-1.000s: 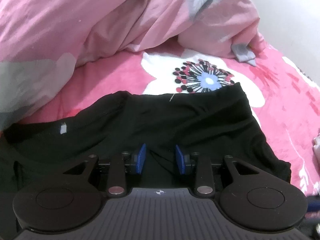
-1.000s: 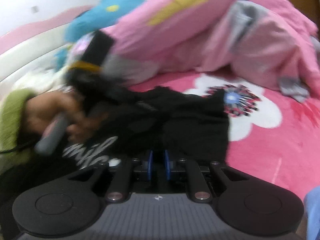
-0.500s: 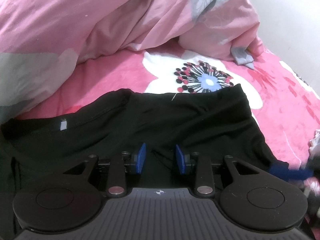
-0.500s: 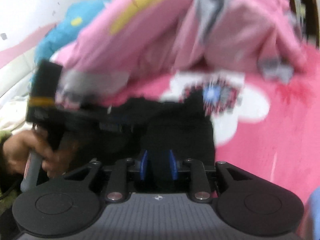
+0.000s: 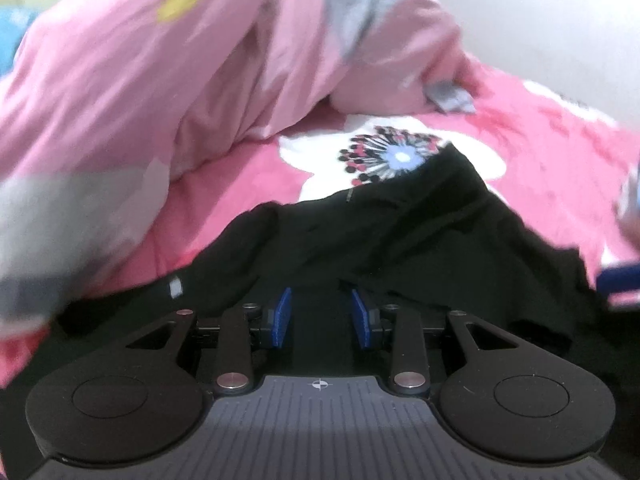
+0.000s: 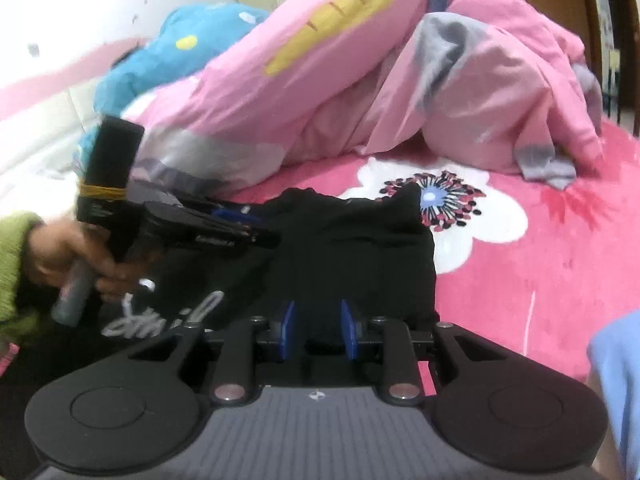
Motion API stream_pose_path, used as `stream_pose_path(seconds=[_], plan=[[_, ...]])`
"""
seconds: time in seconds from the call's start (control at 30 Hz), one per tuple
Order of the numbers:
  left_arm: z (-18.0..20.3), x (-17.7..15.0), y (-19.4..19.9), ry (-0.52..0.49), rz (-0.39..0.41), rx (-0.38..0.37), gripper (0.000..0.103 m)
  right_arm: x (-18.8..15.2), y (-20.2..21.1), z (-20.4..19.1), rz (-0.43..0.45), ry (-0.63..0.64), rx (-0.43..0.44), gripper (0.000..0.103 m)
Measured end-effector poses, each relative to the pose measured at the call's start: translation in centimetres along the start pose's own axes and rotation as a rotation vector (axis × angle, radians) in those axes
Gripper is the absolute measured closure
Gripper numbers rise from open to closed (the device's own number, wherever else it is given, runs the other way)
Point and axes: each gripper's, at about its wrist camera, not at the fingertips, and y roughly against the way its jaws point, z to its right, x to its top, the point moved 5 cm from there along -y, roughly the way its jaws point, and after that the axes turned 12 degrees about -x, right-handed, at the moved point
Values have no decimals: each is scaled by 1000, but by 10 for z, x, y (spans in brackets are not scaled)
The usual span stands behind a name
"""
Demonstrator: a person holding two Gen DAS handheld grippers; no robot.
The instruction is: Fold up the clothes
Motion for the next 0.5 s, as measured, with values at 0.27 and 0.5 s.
stream_pose_path(seconds=[0.27, 0.5], plan=[[30, -2, -12, -294, 13, 55, 70, -7, -22, -10, -27, 94, -82, 63], [29, -3, -23, -297, 0, 42, 71, -14, -18, -10, -24, 131, -99, 87]])
